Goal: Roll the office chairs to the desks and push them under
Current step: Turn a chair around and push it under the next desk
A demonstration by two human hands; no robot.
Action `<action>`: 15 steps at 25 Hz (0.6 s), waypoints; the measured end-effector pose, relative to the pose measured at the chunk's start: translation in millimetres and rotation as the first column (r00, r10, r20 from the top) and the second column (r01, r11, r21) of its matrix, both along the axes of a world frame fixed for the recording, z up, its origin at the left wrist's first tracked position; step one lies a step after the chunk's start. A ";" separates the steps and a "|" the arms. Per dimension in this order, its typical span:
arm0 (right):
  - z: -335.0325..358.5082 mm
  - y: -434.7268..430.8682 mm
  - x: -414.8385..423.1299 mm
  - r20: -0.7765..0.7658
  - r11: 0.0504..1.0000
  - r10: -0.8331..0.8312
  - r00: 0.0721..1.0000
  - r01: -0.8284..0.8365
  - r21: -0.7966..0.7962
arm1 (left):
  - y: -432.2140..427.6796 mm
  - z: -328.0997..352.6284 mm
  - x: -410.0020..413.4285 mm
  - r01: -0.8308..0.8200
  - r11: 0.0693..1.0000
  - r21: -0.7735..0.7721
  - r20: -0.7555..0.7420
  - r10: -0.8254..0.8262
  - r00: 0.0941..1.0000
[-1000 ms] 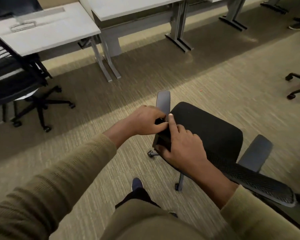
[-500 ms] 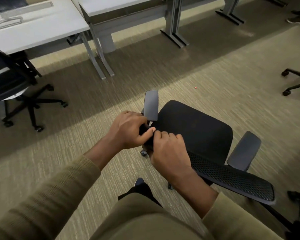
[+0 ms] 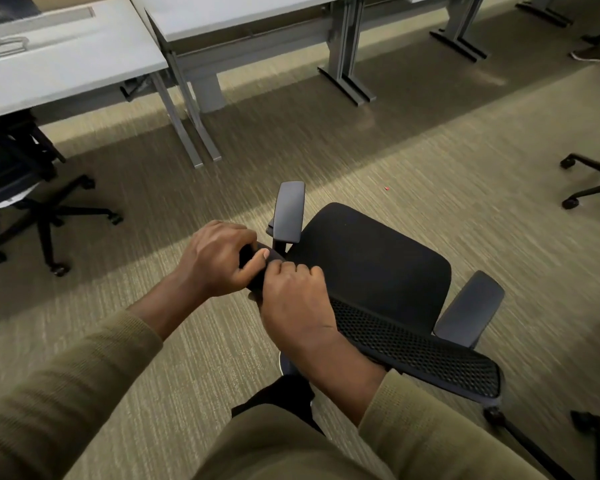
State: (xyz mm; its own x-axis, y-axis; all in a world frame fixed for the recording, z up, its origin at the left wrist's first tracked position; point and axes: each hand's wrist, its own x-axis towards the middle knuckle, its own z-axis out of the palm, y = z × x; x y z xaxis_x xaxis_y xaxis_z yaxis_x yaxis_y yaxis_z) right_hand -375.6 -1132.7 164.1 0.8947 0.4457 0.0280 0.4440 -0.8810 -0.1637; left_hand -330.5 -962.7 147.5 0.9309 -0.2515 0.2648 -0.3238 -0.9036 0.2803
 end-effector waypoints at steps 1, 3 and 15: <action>-0.3 -1.2 10.1 -0.003 1.000 0.004 1.000 -0.004 0.008 | -0.6 -1.7 8.9 -0.010 1.000 -0.005 0.006 0.010 1.000; -1.9 -4.0 36.2 0.011 1.000 0.004 1.000 -0.004 0.009 | -3.3 -4.2 33.0 -0.027 1.000 -0.013 0.019 0.027 0.999; -7.7 -28.7 228.8 0.083 0.995 0.097 0.992 -0.099 0.019 | -21.1 -6.7 203.5 -0.138 0.990 -0.022 0.014 0.138 0.990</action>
